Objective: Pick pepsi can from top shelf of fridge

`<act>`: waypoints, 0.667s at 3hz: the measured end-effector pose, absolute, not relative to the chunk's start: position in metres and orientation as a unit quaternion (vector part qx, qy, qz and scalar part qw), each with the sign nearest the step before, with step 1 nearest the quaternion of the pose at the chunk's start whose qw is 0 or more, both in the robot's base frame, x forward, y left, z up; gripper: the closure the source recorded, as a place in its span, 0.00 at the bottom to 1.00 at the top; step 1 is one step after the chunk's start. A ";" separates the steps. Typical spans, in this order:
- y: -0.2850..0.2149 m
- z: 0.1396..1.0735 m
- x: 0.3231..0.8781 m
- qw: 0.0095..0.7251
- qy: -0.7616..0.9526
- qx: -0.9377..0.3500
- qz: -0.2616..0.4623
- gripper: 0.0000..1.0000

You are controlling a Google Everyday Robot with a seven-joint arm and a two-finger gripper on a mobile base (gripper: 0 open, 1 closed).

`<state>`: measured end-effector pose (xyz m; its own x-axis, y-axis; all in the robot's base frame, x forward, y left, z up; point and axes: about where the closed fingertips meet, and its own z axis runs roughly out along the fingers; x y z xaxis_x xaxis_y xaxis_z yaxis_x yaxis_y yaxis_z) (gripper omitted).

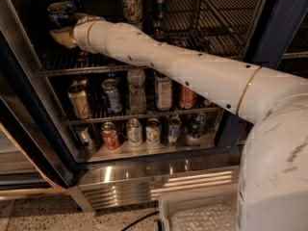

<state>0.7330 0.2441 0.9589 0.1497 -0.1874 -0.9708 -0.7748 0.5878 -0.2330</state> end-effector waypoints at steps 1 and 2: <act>0.234 0.980 0.719 0.669 0.593 -0.390 0.221 1.00; 0.223 1.012 0.696 0.694 0.566 -0.384 0.224 1.00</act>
Offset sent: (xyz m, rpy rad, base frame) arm -0.0689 -0.0387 0.0917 0.1293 -0.1817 0.0093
